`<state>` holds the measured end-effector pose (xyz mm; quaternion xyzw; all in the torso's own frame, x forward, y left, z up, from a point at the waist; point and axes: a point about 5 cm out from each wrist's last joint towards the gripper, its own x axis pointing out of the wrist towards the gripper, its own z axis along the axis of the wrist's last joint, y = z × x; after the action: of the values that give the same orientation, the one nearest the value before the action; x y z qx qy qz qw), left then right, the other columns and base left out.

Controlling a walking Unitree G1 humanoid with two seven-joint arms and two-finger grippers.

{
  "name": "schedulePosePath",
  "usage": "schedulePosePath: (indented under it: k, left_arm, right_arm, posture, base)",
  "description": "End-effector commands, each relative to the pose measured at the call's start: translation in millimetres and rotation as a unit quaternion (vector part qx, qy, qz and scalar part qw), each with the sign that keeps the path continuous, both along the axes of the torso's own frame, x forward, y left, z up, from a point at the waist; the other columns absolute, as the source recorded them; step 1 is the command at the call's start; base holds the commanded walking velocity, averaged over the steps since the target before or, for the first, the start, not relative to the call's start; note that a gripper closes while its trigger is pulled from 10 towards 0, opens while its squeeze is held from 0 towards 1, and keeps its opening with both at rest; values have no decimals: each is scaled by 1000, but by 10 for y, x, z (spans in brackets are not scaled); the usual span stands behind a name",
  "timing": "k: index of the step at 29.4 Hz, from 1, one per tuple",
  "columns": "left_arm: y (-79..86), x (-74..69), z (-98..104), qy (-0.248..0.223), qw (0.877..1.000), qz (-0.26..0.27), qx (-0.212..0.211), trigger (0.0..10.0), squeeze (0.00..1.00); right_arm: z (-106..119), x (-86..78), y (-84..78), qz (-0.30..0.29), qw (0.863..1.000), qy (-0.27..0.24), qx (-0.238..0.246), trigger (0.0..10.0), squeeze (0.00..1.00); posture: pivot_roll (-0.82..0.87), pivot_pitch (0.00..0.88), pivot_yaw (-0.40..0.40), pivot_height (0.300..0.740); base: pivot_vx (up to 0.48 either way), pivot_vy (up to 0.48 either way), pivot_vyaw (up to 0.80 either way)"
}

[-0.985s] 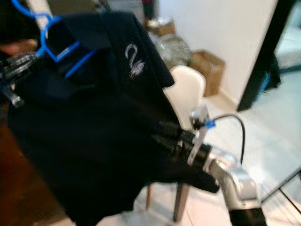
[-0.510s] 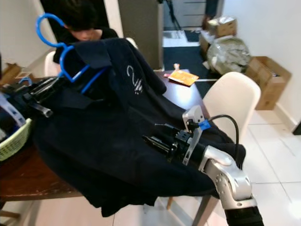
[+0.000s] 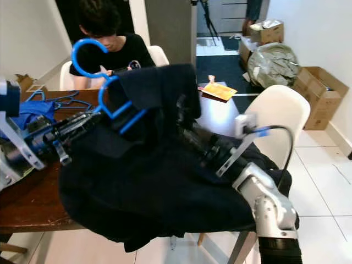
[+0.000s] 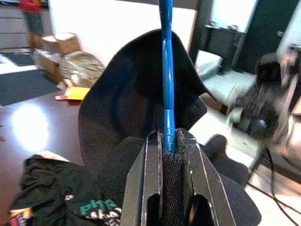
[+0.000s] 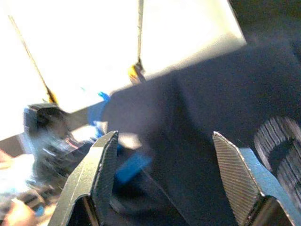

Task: Hang hanger

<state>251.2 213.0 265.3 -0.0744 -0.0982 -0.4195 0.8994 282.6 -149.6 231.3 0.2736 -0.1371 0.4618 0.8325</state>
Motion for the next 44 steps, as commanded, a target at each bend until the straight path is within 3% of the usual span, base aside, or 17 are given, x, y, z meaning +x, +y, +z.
schedulePosePath:
  k: [1, 3, 4, 5, 6, 8, 10, 11, 12, 13, 14, 26, 30, 33, 37, 43, 44]
  left_arm:
    - [58, 20, 17, -12, 1000, 10, 7, 10000, 0]
    - [77, 30, 35, -17, 1000, 9, -3, 10000, 0]
    - [75, 29, 49, -22, 1000, 6, -11, 10000, 0]
    - [75, 29, 49, -22, 1000, 6, -11, 10000, 0]
    - [74, 30, 57, -27, 999, 1, -18, 10000, 0]
    - [72, 34, 60, -30, 999, -2, -25, 10000, 0]
    - [72, 91, 67, -40, 998, 3, -54, 10000, 0]
    - [72, 91, 67, -40, 998, 3, -54, 10000, 0]
    - [54, 129, 76, -43, 996, 3, -79, 10000, 0]
    - [54, 129, 76, -43, 996, 3, -79, 10000, 0]
    - [-21, 170, 83, -47, 994, -10, -99, 10000, 0]
    - [-163, 198, 96, -49, 992, -51, -108, 10000, 0]
    - [-203, 202, 99, -49, 992, -57, -104, 10000, 0]
    - [-212, 206, 100, -51, 992, -54, -106, 10000, 0]
    - [-200, 194, 101, -51, 992, -50, -108, 10000, 0]
    - [-202, 195, 94, -50, 992, -49, -108, 10000, 0]
    - [-201, 195, 95, -50, 992, -48, -109, 10000, 0]
  right_arm:
    - [122, -59, 33, 27, 999, -24, 13, 10000, 0]
    - [246, -90, 63, 32, 998, -50, 9, 10000, 0]
    - [336, -90, 83, 33, 998, -59, 20, 10000, 94]
    - [336, -90, 83, 33, 998, -59, 20, 10000, 94]
    - [429, -95, 113, 34, 997, -68, 28, 10000, 1000]
    - [501, -120, 157, 45, 995, -79, 30, 10000, 1000]
    - [500, -184, 383, 52, 989, -111, -77, 10000, 1000]
    - [500, -184, 383, 52, 989, -111, -77, 10000, 1000]
    - [407, -176, 498, 35, 978, -127, -162, 10000, 1000]
    - [407, -176, 498, 35, 978, -127, -162, 10000, 1000]
    - [270, -142, 614, 2, 955, -144, -258, 10000, 0]
    - [406, -17, 657, -90, 956, -122, -250, 10000, 0]
    - [480, 75, 551, -143, 962, -92, -215, 10000, 0]
    - [431, 27, 453, -128, 963, -96, -216, 10000, 0]
    - [411, 15, 276, -160, 955, -99, -229, 10000, 0]
    - [468, -181, 323, -72, 968, -120, -208, 10000, 0]
    - [401, -239, 308, -46, 960, -128, -245, 10000, 0]
  posture:
    - [72, 0, 24, 735]
    - [69, 0, 26, 735]
    - [64, 0, 28, 735]
    - [64, 0, 28, 735]
    - [64, 0, 28, 735]
    - [64, 0, 28, 735]
    - [57, 0, 32, 735]
    - [57, 0, 32, 735]
    - [54, 0, 33, 735]
    - [54, 0, 33, 735]
    - [46, 0, 39, 735]
    - [28, 0, 61, 735]
    - [27, 4, 63, 735]
    - [30, 5, 63, 735]
    - [28, 9, 65, 735]
    - [30, 9, 68, 735]
    - [32, 7, 71, 735]
  base:
    - [0, 0, 0]
    - [0, 0, 0]
    - [0, 0, 0]
    - [0, 0, 0]
    - [0, 0, 0]
    - [0, 0, 0]
    - [0, 0, 0]
    - [0, 0, 0]
    - [0, 0, 0]
    - [0, 0, 0]
    - [0, 0, 0]
    - [0, 0, 0]
    - [0, 0, 0]
    - [0, 0, 0]
    - [0, 0, 0]
    - [0, 0, 0]
    - [0, 0, 0]
